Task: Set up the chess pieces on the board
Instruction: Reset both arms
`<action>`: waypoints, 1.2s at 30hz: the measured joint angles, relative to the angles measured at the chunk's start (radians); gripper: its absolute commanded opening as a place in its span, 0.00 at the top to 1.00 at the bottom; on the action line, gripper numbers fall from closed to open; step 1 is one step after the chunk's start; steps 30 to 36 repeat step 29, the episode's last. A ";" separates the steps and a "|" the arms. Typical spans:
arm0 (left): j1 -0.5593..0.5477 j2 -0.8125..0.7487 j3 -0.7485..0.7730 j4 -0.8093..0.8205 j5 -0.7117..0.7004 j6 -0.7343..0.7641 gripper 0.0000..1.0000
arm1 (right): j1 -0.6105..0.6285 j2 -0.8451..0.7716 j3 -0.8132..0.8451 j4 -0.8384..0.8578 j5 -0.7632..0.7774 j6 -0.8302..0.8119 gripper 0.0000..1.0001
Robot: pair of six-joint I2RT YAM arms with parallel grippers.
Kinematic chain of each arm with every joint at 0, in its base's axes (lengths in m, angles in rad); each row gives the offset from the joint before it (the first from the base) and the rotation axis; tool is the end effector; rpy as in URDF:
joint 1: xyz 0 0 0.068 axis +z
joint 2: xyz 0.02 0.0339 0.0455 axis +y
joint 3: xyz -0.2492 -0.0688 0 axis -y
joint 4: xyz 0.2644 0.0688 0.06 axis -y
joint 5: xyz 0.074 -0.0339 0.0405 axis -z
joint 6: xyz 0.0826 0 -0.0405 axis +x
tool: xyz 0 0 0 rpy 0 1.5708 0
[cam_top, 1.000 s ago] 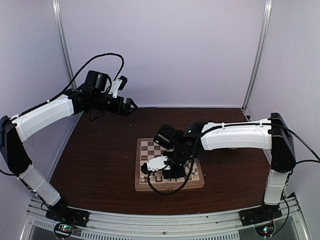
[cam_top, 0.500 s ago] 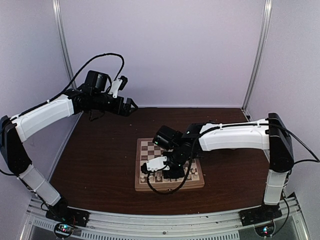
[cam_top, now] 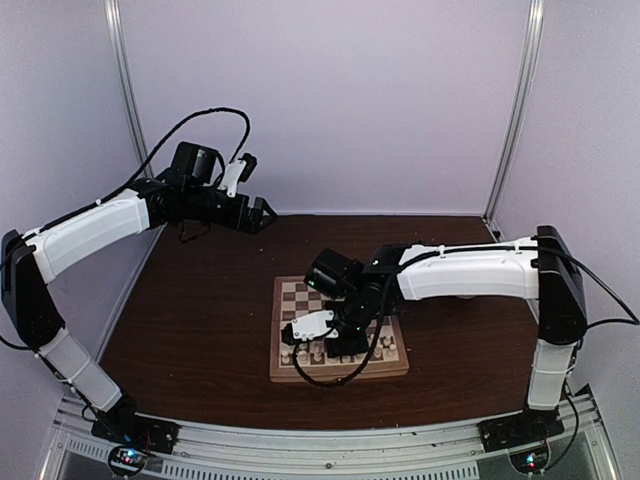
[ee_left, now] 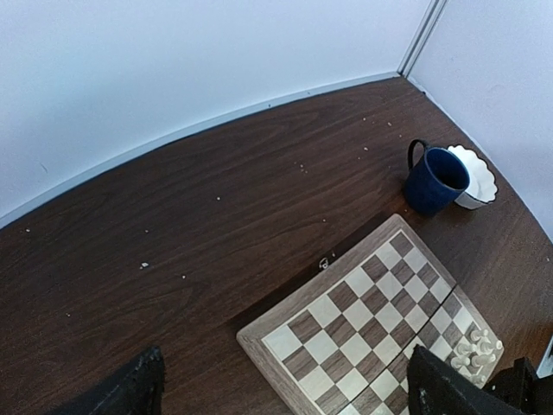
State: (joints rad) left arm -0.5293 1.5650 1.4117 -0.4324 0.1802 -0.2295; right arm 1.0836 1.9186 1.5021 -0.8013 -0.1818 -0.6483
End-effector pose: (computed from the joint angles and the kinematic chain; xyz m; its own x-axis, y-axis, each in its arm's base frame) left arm 0.3537 -0.2240 0.2958 -0.6070 0.0958 -0.7889 0.5007 0.8170 -0.2860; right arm 0.1856 0.3823 0.1500 0.1923 -0.9056 -0.3780 -0.9813 -0.1777 -0.0735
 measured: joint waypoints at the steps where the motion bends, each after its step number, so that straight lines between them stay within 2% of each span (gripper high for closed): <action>1: 0.000 0.000 0.000 0.000 0.000 0.000 0.02 | 0.000 -0.001 0.009 -0.007 -0.001 0.000 0.61; 5: 0.000 0.000 0.002 -0.010 -0.001 0.000 0.02 | -0.004 -0.034 0.048 -0.047 0.003 -0.004 0.57; 10: 0.000 0.000 0.011 -0.045 -0.032 0.012 0.02 | -0.071 -0.196 0.050 -0.064 0.011 0.001 0.53; 11: 0.000 0.000 0.014 -0.051 -0.040 0.016 0.02 | -0.107 -0.235 0.050 -0.057 0.012 0.006 0.46; 12: 0.000 0.000 0.016 -0.056 -0.046 0.018 0.02 | -0.153 -0.274 0.050 -0.047 0.015 0.018 0.28; 13: 0.000 -0.001 0.016 -0.057 -0.051 0.020 0.02 | -0.203 -0.310 0.050 -0.034 0.016 0.027 0.04; 14: 0.000 -0.002 0.016 -0.058 -0.056 0.020 0.02 | -0.256 -0.342 0.048 -0.017 0.019 0.045 0.01; 18: 0.000 -0.005 0.016 -0.057 -0.076 0.019 0.02 | -0.444 -0.447 -0.026 0.098 0.062 0.137 0.00; 20: 0.000 -0.005 0.016 -0.058 -0.085 0.018 0.02 | -0.481 -0.460 -0.063 0.140 0.124 0.188 0.01; 22: 0.000 -0.005 0.016 -0.058 -0.095 0.014 0.02 | -0.485 -0.450 -0.094 0.180 0.215 0.235 0.01; 26: 0.000 0.013 0.029 -0.077 -0.114 0.010 0.02 | -0.488 -0.446 -0.133 0.222 0.296 0.285 0.01; 36: -0.001 0.045 0.058 -0.106 -0.117 0.010 0.03 | -0.504 -0.463 -0.140 0.238 0.297 0.310 0.00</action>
